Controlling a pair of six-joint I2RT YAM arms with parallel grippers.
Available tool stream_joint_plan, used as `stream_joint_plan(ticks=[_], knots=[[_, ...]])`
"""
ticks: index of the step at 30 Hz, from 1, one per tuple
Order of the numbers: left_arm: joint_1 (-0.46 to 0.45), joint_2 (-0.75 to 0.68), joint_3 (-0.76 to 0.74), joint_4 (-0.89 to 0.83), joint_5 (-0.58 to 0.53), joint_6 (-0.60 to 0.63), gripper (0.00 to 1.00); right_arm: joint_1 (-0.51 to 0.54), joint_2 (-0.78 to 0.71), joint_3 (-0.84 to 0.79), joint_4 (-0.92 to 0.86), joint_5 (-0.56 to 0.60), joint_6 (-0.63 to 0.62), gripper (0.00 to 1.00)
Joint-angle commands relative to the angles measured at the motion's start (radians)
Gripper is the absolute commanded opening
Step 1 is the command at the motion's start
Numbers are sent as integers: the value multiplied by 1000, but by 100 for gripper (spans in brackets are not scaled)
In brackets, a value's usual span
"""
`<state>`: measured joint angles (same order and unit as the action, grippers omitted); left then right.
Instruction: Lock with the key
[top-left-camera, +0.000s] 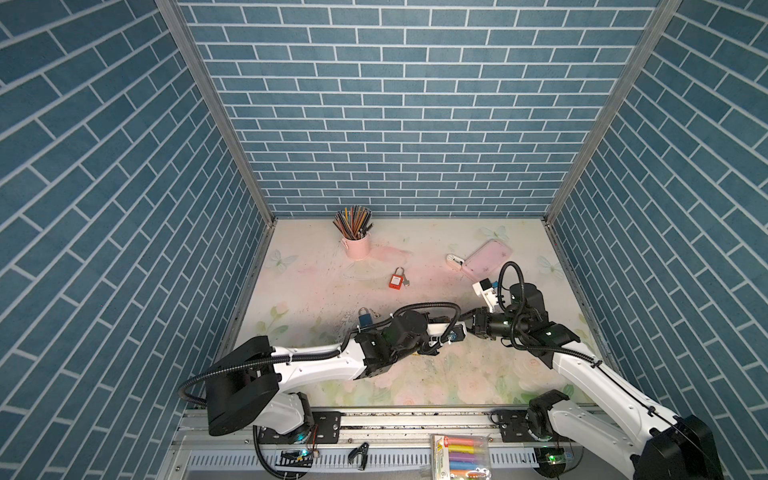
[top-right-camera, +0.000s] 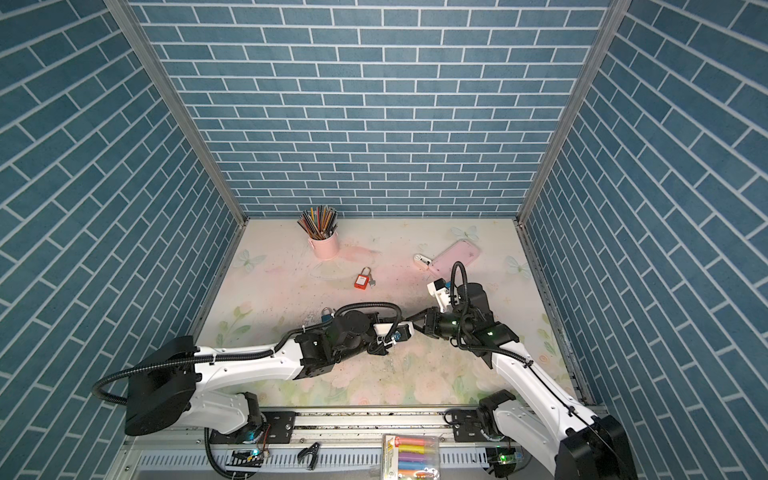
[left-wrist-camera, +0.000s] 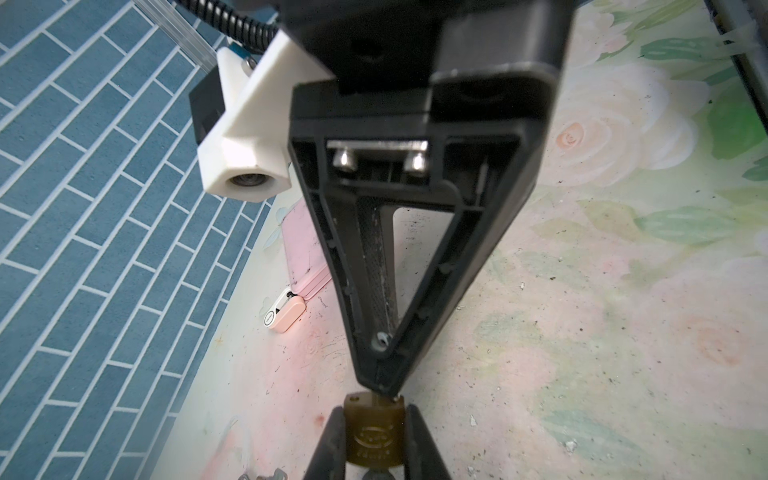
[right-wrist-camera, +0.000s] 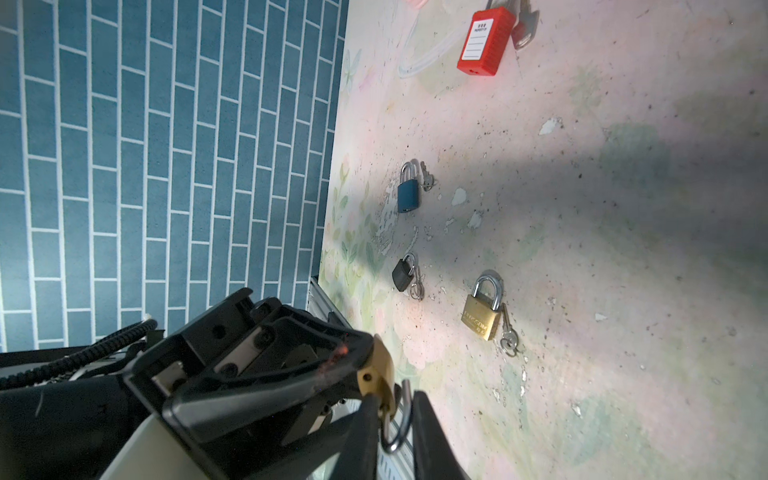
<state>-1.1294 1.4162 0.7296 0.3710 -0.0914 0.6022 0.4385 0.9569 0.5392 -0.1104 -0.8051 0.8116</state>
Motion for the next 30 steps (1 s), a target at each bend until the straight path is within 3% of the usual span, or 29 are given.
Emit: stream_joint_plan(ticks=[1,12,20,30], knots=[[-7,10,17,5,15,6,0,5,-2,0,9,24,-13,12],[13,16,46,-49,90,-58,0,5,-9,0,1,32,-84,0],[62,22,95,-144,242,-125,0,5,-81,-58,75,-8,-267,0],[67,8,87,-122,243,-128,0,5,-136,-103,104,-15,-312,0]])
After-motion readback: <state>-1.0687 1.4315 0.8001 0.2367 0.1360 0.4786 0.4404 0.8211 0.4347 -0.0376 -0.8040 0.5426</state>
